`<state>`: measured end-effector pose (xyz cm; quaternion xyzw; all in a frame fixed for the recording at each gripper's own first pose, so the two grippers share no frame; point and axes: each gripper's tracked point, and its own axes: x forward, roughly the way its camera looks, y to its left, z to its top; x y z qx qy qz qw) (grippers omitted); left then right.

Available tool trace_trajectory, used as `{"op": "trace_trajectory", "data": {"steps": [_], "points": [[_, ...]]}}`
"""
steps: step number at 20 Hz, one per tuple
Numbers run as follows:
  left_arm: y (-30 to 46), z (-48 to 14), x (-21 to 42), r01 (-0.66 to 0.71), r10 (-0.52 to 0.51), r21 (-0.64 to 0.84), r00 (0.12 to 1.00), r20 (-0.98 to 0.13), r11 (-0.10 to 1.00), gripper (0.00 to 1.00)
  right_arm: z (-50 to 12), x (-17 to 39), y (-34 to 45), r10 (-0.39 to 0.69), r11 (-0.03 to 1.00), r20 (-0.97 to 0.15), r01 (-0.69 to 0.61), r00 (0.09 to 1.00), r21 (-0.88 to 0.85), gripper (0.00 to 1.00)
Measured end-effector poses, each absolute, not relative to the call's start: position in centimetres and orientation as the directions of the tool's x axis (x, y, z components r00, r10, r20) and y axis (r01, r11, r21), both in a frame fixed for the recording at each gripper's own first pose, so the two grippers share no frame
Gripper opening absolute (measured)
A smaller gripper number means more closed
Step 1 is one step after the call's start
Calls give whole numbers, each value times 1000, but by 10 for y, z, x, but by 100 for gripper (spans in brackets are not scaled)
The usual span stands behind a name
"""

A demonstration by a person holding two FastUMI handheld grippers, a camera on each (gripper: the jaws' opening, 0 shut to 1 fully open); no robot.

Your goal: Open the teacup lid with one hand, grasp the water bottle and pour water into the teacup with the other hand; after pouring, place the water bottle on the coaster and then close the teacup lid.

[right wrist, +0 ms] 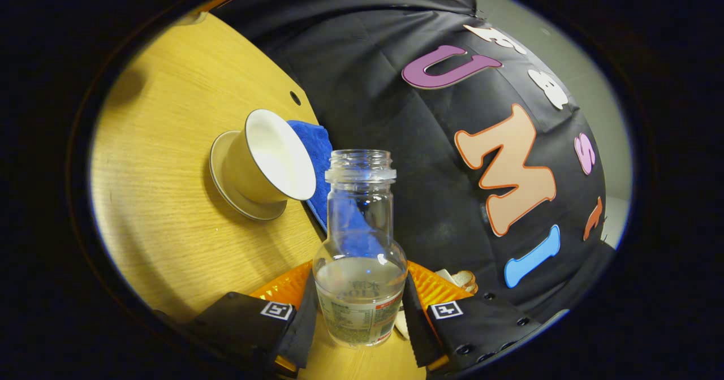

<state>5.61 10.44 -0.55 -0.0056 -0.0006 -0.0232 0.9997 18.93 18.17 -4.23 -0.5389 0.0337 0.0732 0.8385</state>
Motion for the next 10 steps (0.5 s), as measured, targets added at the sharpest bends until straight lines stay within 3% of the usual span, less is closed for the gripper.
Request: {"op": "trace_trajectory", "data": {"steps": [10], "points": [[126, -7, 58, 10, -11, -13, 1000, -1, 1000, 22, -36, 201, 179, 54, 131, -146, -152, 988, -980, 73]]}}
